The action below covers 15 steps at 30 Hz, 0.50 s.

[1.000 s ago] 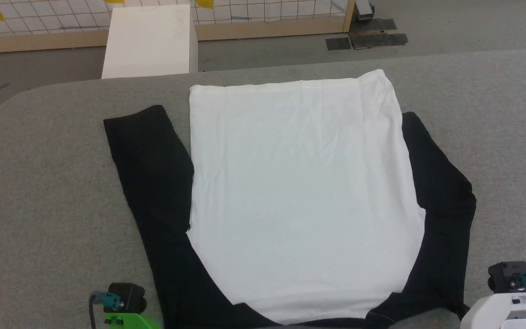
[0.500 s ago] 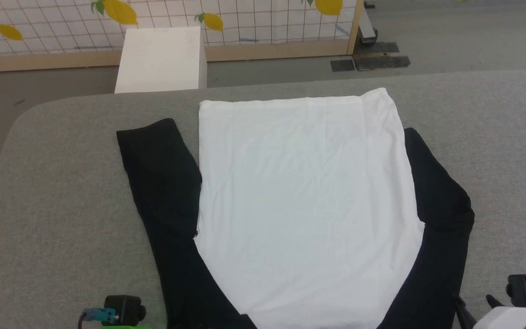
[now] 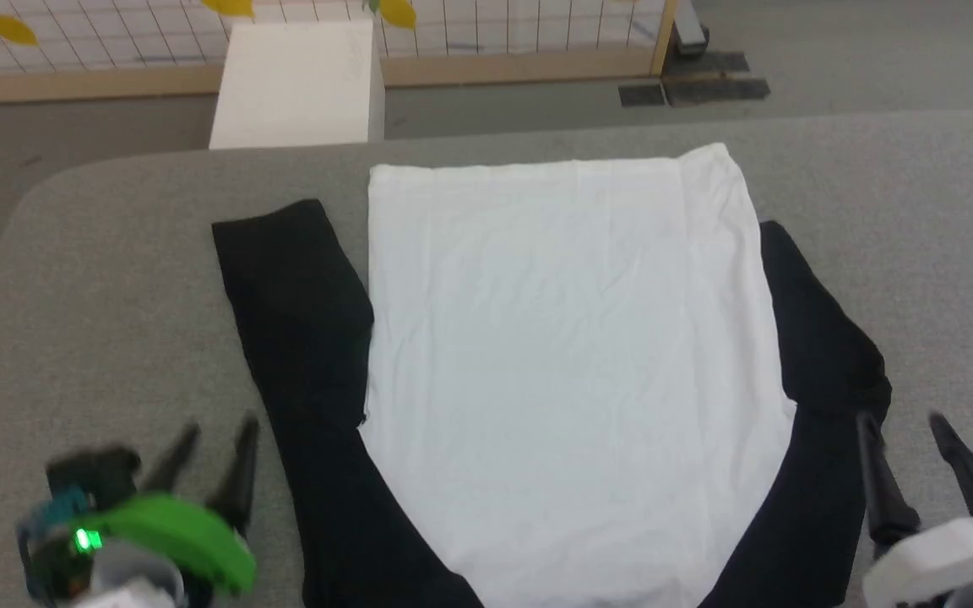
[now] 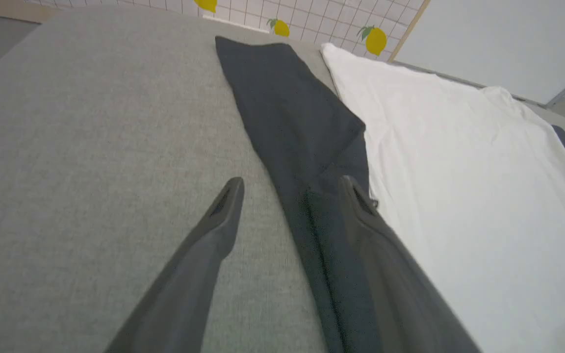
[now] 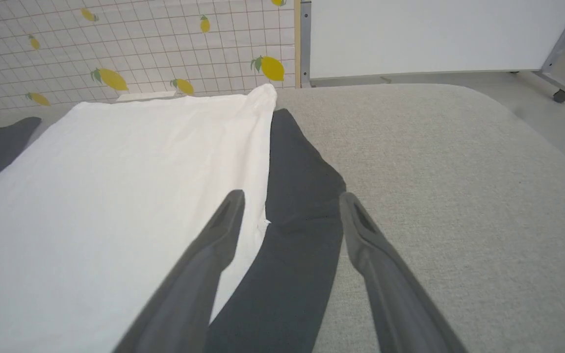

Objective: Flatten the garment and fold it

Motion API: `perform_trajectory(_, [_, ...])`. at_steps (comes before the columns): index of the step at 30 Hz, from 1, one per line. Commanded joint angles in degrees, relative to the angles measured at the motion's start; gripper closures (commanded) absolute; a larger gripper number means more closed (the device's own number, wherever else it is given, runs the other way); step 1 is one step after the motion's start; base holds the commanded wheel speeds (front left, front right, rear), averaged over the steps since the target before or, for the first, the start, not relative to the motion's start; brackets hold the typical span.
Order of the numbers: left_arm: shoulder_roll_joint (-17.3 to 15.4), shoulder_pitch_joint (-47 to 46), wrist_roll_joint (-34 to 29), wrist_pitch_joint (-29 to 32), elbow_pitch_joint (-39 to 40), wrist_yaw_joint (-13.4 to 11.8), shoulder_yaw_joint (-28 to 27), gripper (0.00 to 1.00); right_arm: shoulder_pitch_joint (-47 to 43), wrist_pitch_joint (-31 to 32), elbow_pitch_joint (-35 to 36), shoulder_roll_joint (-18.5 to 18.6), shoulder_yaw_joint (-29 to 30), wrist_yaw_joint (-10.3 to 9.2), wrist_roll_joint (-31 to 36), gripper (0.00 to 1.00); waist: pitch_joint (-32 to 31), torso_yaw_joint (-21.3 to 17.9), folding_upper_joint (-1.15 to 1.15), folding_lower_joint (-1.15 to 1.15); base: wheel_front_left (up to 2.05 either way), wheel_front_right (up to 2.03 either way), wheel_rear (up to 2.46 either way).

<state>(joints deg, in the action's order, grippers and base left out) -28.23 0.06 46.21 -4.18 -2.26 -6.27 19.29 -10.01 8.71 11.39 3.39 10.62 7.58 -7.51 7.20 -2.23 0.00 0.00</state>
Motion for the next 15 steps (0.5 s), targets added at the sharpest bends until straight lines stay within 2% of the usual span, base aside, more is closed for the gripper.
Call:
perform_trajectory(1, [0.11, -3.96, -1.84, -1.12, -0.19, -1.01, -0.67, 0.00, 2.14, -2.02, -0.21, -0.27, -0.98, -0.09, -0.04, 0.00, 3.15, -0.79, 0.00, 0.00, 0.00, 0.00, 0.00])
perform_trajectory(4, [-0.42, -11.19, -4.48, -0.94, -2.83, -2.36, -1.15, 0.00, 5.75, -5.43, -1.54, -0.30, -2.89, -0.09, -0.01, 0.00, 6.39, -2.00, 0.00, 0.00, 0.00, 0.00, 0.00])
perform_trajectory(7, [-2.19, -18.25, -6.08, 1.84, -6.07, -2.53, -1.20, 0.00, 8.95, -7.09, -2.95, -0.19, -4.45, -0.09, -0.04, 0.00, 9.20, -3.41, 0.00, 0.00, 0.00, 0.00, 0.00])
perform_trajectory(15, [-8.77, -35.62, -3.25, 16.94, -13.97, -0.30, -3.17, 0.00, 16.04, -9.46, -4.66, 0.19, -7.57, -0.09, -0.63, 0.00, 17.05, -7.66, 0.00, 0.00, 0.00, 0.00, 0.00])
